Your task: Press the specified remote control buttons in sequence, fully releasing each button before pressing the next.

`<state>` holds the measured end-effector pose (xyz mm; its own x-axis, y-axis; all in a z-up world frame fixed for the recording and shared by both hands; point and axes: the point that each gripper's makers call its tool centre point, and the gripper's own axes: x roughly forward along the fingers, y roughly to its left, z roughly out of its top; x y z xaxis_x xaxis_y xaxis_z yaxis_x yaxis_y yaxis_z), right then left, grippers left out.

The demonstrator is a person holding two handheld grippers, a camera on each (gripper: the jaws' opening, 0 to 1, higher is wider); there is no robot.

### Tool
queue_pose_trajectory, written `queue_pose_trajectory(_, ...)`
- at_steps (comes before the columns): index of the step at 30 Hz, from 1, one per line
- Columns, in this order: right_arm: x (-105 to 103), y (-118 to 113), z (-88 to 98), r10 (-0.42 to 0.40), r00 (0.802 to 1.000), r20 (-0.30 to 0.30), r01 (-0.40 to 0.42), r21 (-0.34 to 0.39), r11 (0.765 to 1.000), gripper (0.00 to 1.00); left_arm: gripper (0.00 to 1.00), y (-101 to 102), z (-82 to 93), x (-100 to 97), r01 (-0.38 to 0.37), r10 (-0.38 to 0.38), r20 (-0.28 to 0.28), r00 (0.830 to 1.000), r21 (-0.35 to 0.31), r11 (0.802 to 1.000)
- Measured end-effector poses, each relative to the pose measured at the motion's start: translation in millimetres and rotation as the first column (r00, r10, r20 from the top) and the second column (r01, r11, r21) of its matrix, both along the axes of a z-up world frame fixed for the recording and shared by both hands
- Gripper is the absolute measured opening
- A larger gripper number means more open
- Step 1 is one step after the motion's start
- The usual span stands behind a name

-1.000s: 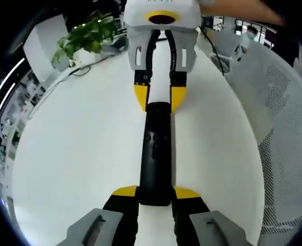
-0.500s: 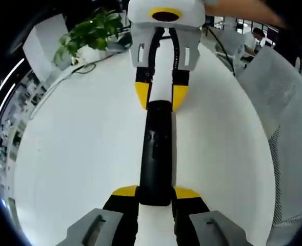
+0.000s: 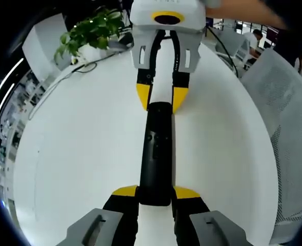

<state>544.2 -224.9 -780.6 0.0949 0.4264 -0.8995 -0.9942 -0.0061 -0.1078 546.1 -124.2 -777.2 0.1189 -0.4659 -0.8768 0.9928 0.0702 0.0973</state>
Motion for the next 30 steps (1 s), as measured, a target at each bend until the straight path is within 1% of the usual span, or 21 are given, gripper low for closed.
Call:
queue_pose_trajectory(11, -0.4, -0.1, 0.0, -0.007, 1.000, -0.006, 0.007, 0.005, 1.000, 0.20, 0.25, 0.1, -0.2, -0.1, -0.009, 0.009, -0.012, 1.000, -0.004, 1.000)
queue_pose_trajectory(14, -0.3, -0.1, -0.2, -0.009, 1.000, -0.006, 0.009, 0.004, 1.000, 0.20, 0.25, 0.7, -0.5, 0.5, -0.023, 0.023, -0.022, 0.999, -0.009, 1.000)
queue_pose_trajectory(28, -1.2, -1.8, -0.4, -0.022, 1.000, -0.013, 0.022, 0.006, 1.000, 0.20, 0.25, 1.5, -0.5, -0.6, -0.033, 0.033, -0.026, 0.999, -0.016, 0.999)
queue_pose_trajectory(30, -1.0, -2.4, -0.3, -0.024, 1.000, -0.012, 0.024, 0.007, 1.000, 0.22, 0.25, 2.1, -1.0, -0.3, -0.037, 0.037, -0.028, 0.999, -0.016, 0.999)
